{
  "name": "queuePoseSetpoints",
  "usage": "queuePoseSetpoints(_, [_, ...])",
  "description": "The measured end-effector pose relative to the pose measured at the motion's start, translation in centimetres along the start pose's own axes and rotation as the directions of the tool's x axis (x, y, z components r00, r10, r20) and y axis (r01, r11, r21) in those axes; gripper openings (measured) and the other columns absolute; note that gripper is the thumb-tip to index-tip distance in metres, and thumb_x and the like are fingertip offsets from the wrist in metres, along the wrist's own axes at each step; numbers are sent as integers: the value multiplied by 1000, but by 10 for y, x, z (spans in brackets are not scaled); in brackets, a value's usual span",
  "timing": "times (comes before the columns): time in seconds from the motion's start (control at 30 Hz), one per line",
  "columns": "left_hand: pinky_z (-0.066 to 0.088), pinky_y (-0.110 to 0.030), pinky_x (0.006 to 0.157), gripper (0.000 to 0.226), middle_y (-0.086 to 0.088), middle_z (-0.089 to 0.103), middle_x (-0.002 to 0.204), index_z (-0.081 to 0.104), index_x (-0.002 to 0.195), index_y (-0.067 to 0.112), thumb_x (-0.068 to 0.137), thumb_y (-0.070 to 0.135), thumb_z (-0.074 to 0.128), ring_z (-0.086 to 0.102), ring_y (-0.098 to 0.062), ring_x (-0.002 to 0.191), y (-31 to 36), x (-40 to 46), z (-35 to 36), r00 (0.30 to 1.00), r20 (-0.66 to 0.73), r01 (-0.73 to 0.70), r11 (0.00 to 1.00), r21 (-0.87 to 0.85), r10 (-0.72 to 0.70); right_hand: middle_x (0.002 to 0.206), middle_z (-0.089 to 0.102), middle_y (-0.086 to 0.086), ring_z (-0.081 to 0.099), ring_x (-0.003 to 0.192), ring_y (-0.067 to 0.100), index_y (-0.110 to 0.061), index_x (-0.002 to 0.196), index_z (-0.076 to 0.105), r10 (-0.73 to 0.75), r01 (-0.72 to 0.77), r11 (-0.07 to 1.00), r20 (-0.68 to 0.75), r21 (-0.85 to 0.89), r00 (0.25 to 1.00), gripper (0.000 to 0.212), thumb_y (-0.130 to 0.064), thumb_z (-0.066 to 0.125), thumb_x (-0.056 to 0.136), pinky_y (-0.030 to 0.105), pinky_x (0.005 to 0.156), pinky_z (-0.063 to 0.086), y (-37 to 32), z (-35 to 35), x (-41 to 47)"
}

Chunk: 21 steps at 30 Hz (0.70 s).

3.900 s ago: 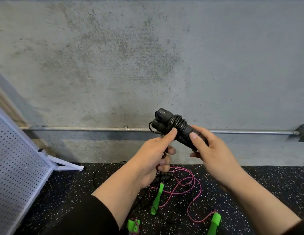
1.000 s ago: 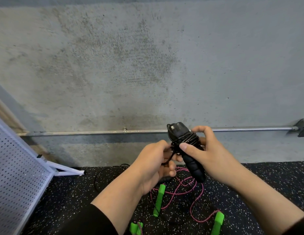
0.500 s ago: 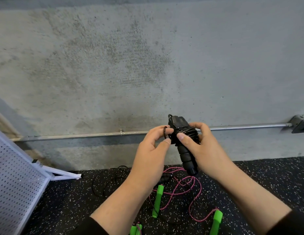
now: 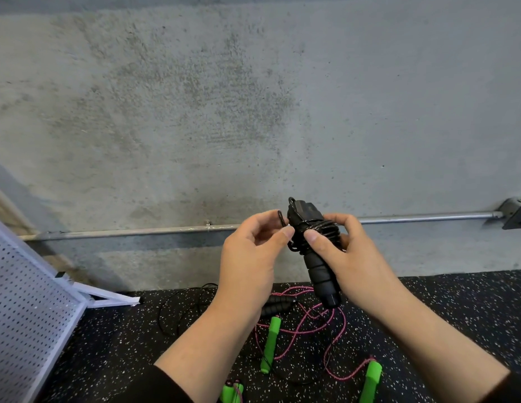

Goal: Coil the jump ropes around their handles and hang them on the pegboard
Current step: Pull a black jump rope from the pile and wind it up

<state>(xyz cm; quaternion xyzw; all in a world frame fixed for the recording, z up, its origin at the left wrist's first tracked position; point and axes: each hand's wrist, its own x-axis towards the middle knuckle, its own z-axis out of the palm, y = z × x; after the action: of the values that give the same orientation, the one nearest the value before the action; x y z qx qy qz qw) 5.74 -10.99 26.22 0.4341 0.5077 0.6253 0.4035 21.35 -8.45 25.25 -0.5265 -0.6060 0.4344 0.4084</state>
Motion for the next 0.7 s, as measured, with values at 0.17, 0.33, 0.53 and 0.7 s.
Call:
queuePoseSetpoints(0.17, [52, -15, 75, 16, 7, 75, 85, 73, 93, 17, 88, 3, 75, 65, 1, 79, 2, -2, 0, 1000, -3, -25, 999, -40, 24, 98, 72, -9, 69, 80, -2, -38, 122, 48, -14, 14, 1000, 8, -10, 1000, 67, -71, 59, 65, 24, 71, 52, -7, 5, -3])
queuePoseSetpoints(0.33, [57, -29, 85, 15, 1, 76, 89, 74, 95, 16, 88, 2, 74, 67, -8, 84, 1, 0, -1, 1000, 3, 32, 992, -120, -31, 96, 74, -11, 70, 85, 3, -41, 118, 50, -31, 31, 999, 9, 11, 999, 60, -70, 62, 67, 34, 82, 57, -5, 8, -4])
queuePoseSetpoints(0.53, [55, -40, 95, 18, -2, 74, 95, 75, 101, 15, 88, 2, 73, 68, -17, 94, -1, 4, -3, 994, -35, 91, 952, -293, -106, 93, 76, -6, 71, 79, 7, -39, 117, 54, -5, -1, 990, 38, 138, 999, 54, -64, 64, 70, 33, 75, 54, -8, 8, -6])
queuePoseSetpoints(0.7, [51, -35, 80, 20, -8, 74, 94, 72, 110, 14, 90, 11, 73, 67, -18, 89, 1, 8, -7, 992, -48, 96, 953, -286, -115, 92, 76, 5, 67, 70, 8, -34, 116, 59, 37, -51, 957, 56, 285, 998, 49, -54, 65, 72, 25, 61, 54, -14, 10, -10])
